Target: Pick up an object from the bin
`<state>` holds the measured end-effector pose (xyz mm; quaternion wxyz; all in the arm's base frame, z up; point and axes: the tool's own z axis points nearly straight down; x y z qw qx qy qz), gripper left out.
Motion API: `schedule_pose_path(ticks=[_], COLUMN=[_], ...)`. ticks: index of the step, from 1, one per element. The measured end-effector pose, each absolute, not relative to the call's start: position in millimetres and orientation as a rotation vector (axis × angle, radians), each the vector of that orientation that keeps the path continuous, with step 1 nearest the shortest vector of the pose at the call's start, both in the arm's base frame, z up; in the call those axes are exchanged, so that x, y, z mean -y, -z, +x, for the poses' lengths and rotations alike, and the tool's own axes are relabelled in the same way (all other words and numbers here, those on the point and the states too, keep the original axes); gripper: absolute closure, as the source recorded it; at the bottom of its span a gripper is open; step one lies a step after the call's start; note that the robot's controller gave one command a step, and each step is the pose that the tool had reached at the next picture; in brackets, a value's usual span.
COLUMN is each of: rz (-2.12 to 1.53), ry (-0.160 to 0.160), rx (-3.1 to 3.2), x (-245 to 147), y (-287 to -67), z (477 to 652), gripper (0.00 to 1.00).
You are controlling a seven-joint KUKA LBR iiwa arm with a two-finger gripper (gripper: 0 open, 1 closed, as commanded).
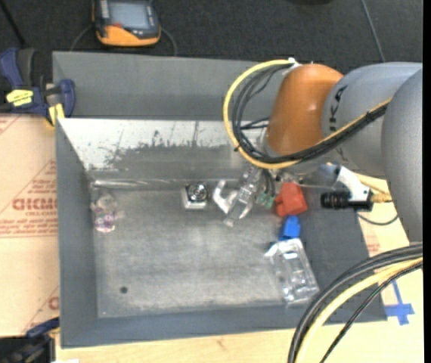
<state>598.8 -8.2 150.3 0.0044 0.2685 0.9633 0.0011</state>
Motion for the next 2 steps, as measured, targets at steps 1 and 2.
schedule_pose_path(ticks=[1,2], rz=[0.835,0.827], ry=[0.000,-0.002], rx=[-3.022,-3.023], x=[9,10], y=[-159,-187], z=[600.0,601.7], gripper=[1.00,1.00])
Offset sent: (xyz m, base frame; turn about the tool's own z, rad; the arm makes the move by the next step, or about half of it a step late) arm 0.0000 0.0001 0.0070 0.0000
